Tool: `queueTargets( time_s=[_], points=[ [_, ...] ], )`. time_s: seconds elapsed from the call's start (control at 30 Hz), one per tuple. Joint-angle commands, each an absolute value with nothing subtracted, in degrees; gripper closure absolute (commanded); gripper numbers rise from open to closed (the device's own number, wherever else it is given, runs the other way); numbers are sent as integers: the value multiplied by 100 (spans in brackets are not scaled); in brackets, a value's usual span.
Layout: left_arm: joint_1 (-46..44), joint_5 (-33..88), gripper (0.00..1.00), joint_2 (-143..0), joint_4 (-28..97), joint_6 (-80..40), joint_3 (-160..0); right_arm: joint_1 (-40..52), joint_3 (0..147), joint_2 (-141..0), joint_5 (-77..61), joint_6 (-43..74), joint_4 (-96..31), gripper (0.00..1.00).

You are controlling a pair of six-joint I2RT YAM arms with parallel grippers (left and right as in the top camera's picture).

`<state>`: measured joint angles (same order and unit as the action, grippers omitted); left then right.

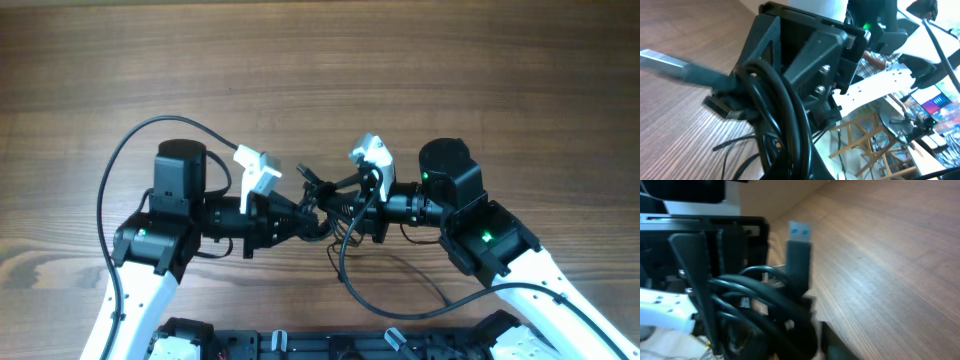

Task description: Untangle cables

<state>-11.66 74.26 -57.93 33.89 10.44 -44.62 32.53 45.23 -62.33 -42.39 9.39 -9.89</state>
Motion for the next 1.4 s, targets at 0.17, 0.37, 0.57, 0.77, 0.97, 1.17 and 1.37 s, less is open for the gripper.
queueTargets(
  time_s=[0.17,0.37,0.57,0.77,0.97,1.17,1.37],
  points=[
    [-1328,6298,61,-5787,3395,469,-4521,3216,4530,-6289,-2987,2340,-1365,96],
    [-1330,4582,27,-5787,3391,-1367,-4521,3216,4530,-6292,-2206,4571,-1568,96],
    [-1369,4410,0,-5787,3242,-1769,-4521,3218,4530,-6292,-2255,5918,-1575,96],
    [-1566,3249,0,-5800,2853,-2864,-4521,3223,4530,-6292,-2453,6167,-1575,96],
    [-1975,3227,2,-6031,2198,-2943,-4521,3227,4530,-6324,-2534,6154,-1603,96],
    [-2429,3142,48,-6641,1900,-2943,-4521,3227,4530,-6344,-2534,6154,-1608,96],
    [-2222,3096,96,-6949,1695,-3507,-4523,3227,4530,-6344,-2482,5400,-1796,94]
  ],
)
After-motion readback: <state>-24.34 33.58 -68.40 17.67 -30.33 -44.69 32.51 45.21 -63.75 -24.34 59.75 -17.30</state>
